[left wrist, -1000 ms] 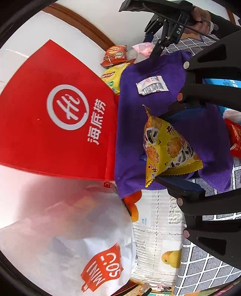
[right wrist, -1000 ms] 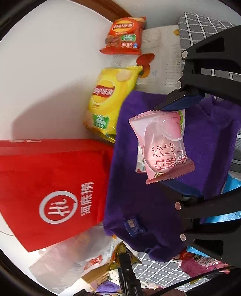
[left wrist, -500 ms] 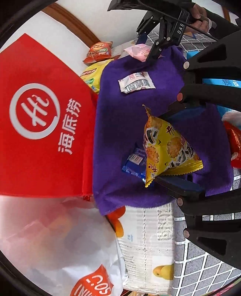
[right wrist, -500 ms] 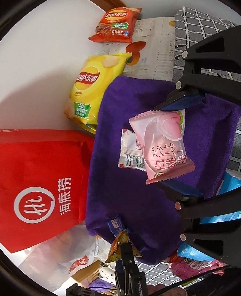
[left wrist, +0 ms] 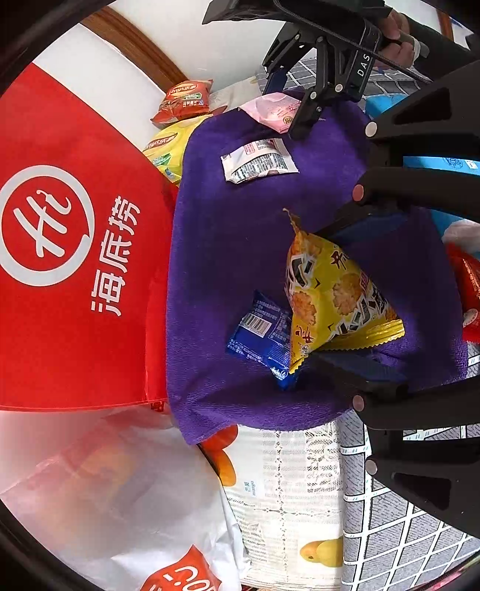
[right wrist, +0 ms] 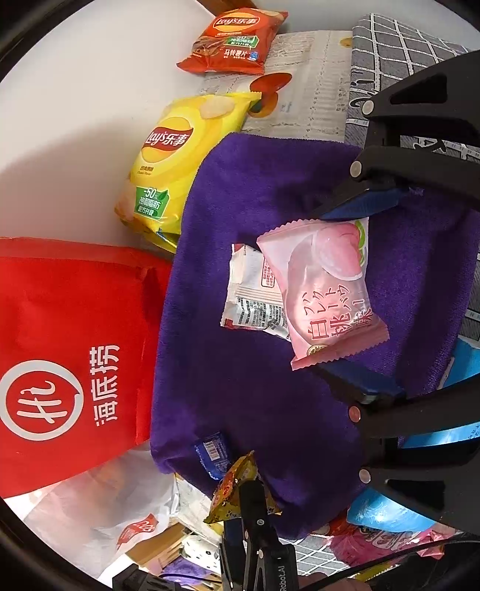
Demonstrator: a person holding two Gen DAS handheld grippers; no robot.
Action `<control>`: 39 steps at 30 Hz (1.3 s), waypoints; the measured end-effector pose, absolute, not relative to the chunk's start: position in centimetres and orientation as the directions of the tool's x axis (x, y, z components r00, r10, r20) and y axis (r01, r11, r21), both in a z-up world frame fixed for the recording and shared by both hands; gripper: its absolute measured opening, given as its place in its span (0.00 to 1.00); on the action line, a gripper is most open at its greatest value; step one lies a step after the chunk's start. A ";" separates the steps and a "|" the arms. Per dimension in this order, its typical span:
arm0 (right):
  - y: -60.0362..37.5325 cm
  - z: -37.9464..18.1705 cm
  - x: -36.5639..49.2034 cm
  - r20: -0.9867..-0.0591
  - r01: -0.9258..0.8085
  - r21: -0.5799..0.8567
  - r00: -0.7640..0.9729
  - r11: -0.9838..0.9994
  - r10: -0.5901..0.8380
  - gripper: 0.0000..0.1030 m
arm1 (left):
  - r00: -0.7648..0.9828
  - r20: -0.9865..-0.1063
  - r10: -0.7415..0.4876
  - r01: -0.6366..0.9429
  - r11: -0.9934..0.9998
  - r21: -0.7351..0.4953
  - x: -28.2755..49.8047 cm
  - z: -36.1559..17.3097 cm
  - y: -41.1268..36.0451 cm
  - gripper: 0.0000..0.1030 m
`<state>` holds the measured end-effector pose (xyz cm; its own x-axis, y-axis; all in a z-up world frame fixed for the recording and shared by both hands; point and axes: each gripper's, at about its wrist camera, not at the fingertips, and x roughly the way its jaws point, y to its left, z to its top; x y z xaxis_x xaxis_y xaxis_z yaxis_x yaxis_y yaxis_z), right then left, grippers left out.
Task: Organize snacks
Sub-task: 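Lower both packets onto the purple towel and open both grippers, then lift both grippers away from the towel back toward the snack pile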
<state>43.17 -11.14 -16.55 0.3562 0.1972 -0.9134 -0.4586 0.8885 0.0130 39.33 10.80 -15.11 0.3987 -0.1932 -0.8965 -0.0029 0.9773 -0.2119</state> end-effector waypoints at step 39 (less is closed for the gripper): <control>-12.5 -10.6 40.6 -0.817 -0.387 0.011 0.528 0.922 0.231 0.80 | 0.472 -0.841 -0.264 0.063 0.962 -0.267 37.3 -11.1 10.3 0.74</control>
